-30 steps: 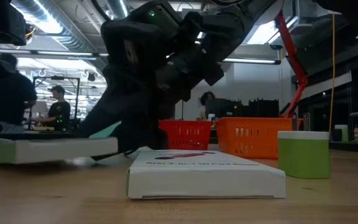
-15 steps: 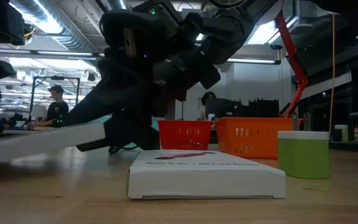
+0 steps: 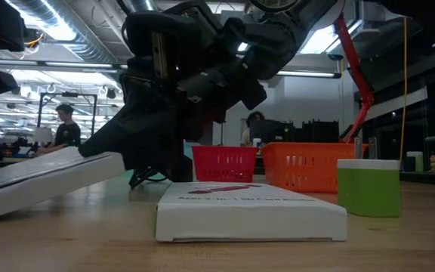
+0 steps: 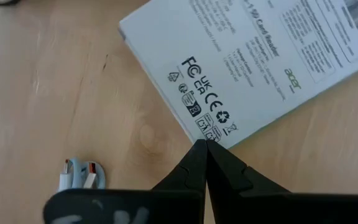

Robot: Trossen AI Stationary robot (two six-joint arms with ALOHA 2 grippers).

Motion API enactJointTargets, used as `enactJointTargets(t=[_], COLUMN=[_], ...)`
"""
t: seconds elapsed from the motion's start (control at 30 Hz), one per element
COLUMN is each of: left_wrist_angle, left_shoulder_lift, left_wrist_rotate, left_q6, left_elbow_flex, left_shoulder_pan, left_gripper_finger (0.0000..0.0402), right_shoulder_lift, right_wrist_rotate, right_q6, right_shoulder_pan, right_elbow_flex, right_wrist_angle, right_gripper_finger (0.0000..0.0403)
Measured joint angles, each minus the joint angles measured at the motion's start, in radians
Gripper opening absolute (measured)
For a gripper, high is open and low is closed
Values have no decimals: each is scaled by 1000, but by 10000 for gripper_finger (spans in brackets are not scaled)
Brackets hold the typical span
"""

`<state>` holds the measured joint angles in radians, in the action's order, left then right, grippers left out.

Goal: Pick and place items into bin
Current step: Put the left white card reader box into the blue bin

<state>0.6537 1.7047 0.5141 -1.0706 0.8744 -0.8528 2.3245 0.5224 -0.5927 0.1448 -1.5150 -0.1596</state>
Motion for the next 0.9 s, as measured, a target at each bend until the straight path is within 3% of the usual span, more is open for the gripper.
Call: enactJointTargets(t=[0.3, 0.43, 0.9], left_wrist_angle=[26, 75, 145], left_shoulder_lift=[-101, -158, -263], left_wrist_rotate=[66, 121, 174], left_q6=[113, 92, 63], left_elbow_flex=[30, 32, 33], left_shoulder_pan=[-50, -69, -164], left_gripper_finger=[2, 2, 2], right_shoulder_lift=[0, 1, -78], right_wrist_rotate=[26, 31, -17], right_q6=[49, 79, 230], right_shoulder_pan=[-5, -2, -1], right_elbow_flex=[0, 0, 0], right_wrist_angle=[4, -2, 86], right_gripper_finger=[21, 14, 12])
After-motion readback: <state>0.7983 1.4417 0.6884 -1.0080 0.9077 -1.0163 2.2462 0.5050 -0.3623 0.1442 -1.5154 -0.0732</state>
